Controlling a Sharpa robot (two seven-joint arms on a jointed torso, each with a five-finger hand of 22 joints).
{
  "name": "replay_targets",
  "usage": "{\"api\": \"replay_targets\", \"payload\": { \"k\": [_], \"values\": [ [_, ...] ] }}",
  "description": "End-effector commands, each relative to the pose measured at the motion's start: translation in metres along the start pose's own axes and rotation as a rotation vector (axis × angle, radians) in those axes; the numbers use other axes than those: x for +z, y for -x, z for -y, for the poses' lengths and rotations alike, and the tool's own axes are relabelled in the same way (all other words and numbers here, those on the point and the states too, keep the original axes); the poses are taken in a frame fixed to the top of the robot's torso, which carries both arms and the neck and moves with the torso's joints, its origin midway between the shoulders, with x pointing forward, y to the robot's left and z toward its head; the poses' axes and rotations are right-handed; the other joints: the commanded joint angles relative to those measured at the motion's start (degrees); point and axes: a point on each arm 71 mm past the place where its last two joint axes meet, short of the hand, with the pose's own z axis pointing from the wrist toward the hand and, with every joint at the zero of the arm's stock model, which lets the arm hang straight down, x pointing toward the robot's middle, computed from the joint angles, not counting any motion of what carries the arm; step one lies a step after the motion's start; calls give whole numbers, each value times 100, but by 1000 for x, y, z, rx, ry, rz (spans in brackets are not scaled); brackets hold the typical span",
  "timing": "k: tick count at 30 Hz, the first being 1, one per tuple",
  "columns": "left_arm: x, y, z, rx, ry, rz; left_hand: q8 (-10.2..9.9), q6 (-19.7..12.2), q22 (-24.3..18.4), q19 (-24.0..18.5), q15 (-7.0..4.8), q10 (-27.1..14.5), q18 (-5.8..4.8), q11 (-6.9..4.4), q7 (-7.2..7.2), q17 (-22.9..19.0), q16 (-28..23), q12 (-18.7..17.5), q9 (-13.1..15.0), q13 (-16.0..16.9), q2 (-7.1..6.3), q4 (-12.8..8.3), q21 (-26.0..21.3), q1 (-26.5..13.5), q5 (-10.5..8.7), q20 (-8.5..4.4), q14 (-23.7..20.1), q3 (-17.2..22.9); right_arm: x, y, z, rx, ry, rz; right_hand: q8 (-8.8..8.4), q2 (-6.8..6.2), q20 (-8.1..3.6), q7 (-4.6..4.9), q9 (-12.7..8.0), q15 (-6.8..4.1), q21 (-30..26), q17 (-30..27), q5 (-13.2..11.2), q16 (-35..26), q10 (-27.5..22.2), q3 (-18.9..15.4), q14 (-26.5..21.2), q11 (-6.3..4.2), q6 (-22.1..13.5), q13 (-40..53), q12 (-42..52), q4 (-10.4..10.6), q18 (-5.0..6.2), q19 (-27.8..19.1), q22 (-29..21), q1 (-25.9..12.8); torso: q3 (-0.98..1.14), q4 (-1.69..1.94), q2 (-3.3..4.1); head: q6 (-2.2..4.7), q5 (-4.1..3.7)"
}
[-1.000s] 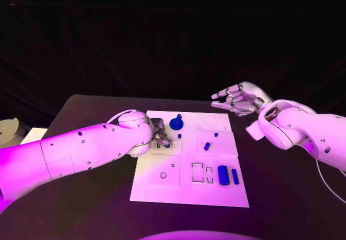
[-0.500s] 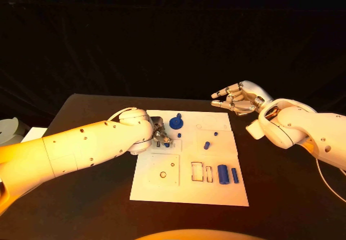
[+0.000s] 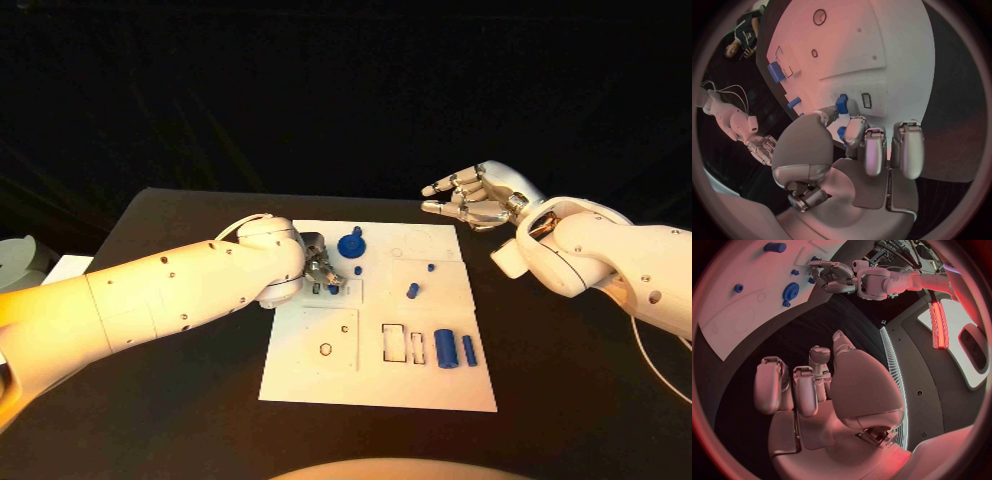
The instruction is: Assemble the parts on the task board
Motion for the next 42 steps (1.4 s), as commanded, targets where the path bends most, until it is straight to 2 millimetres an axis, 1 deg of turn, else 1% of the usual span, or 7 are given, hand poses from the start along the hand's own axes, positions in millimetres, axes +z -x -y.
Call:
{"api": "replay_targets", "payload": {
  "k": [1,8,12,26,32,36,42],
  "values": [
    [2,-12,-5,23,51,-63,33,51,1218,481,-31,35,-88,-4,5,1508,18,46,30,21,6,129,33,-114,-22,-39,603,-323,0,-1,-1,0,9,-12,14,8,-38,-14,6,-27,-22,857,25,-21,4,-40,437,-13,41,-7,-14,8,35,-3,-7,-38,1,3,1,5,2],
    [2,-11,-7,15,54,-56,91,91,1296,513,-55,64,-106,-25,-36,1508,18,72,129,41,190,191,86,-434,-49,-58,603,-1218,0,-1,0,1,9,-10,7,16,-40,-13,4,-27,-35,845,31,-33,-1,-110,435,-10,40,-25,-26,44,38,-7,-24,-102,-4,-1,-2,5,0],
    [2,-10,-9,0,56,-50,117,73,1299,514,-55,69,-106,-44,-34,1508,18,79,183,45,351,194,86,-515,-394,-70,603,-1648,1,-1,0,1,8,-8,4,18,-40,-13,4,-27,-42,841,29,-38,-2,-141,434,-10,40,-31,-28,56,40,-10,-34,-125,-4,3,4,8,-11],
    [-10,5,-7,-80,9,-36,97,-11,1145,444,-59,14,-66,-25,-19,1508,18,0,211,-36,496,186,-35,-403,-479,-71,603,-1925,1,0,2,-2,4,-3,4,18,-40,-13,4,-27,-42,841,29,-38,-2,-141,434,-10,40,-31,-28,56,40,-10,-34,-125,-6,1,0,30,-15],
    [-21,45,-11,-152,-34,-49,-506,-667,733,256,120,-484,35,219,278,1508,18,-638,-142,-654,627,179,-375,100,-452,65,603,-2147,2,1,4,-4,-2,0,4,18,-40,-13,4,-27,-42,841,29,-38,-2,-141,434,-10,40,-31,-28,56,40,-10,-34,-125,-4,-5,7,78,-23],
    [-22,73,-19,-160,-21,-41,-744,-696,681,232,204,-607,50,309,373,1508,18,-754,-405,-786,663,177,-430,345,-451,157,603,-2270,3,0,5,-6,-4,1,4,18,-40,-13,4,-27,-42,841,29,-38,-2,-141,434,-10,40,-31,-28,56,40,-10,-34,-125,10,2,5,99,-14],
    [-12,93,-29,-139,19,-42,-868,-638,695,240,234,-602,49,337,403,1508,18,-717,-608,-781,727,185,-425,442,-451,199,603,-2390,4,-1,5,-8,-3,-2,2,21,-40,-13,3,-27,-47,837,26,-42,-4,-156,433,-10,39,-35,-31,62,41,-12,-40,-134,-18,10,17,136,-33]
  ]
}}
